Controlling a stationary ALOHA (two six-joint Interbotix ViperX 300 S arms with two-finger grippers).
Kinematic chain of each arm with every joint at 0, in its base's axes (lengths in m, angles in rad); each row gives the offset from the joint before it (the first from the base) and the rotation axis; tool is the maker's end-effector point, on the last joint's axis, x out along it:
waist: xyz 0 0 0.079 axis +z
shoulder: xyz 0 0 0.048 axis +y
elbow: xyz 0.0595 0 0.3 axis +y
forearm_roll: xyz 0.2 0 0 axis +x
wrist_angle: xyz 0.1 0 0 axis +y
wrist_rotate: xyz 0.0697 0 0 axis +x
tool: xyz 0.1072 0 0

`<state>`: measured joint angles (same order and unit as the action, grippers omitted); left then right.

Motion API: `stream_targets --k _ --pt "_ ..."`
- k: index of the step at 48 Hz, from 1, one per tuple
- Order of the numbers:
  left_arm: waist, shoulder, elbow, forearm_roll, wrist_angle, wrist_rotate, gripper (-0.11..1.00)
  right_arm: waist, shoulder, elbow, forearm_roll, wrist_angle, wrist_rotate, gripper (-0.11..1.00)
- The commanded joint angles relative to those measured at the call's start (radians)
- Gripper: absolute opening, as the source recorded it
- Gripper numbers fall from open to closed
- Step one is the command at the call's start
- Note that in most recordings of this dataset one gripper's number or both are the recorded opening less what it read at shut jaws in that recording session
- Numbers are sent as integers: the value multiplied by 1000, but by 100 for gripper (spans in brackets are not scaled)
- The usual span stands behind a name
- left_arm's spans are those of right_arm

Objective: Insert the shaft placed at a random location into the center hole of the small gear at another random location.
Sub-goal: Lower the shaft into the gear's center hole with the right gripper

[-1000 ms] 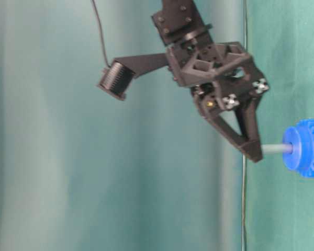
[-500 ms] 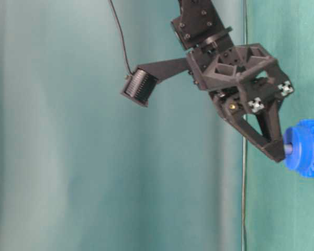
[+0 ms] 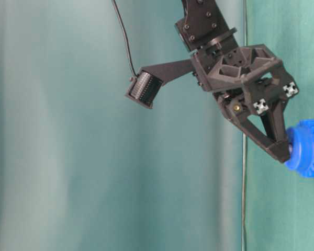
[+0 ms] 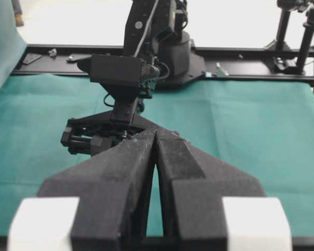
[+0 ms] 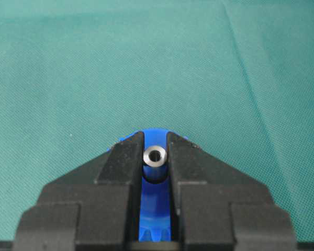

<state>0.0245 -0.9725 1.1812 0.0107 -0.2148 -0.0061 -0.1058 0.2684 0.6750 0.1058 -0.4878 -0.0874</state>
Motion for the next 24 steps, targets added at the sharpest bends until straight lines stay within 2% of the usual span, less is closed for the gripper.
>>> stream_targets --k 1,5,7,17,19,24 --pt "2 8 -17 3 -5 2 0 0 -17 -14 5 -2 17 13" --pt "2 6 -17 3 -5 0 0 0 -17 -14 9 -3 23 14" --pt "2 8 -17 3 -5 -2 0 0 -17 -14 9 -6 28 20" --pt "2 6 -18 3 -5 -2 0 0 -21 -15 9 -6 34 81" --pt "2 8 -18 3 -6 -2 0 0 -26 -14 9 -6 34 82" --pt "2 6 -18 3 -5 -2 0 0 -49 -9 9 -2 32 71"
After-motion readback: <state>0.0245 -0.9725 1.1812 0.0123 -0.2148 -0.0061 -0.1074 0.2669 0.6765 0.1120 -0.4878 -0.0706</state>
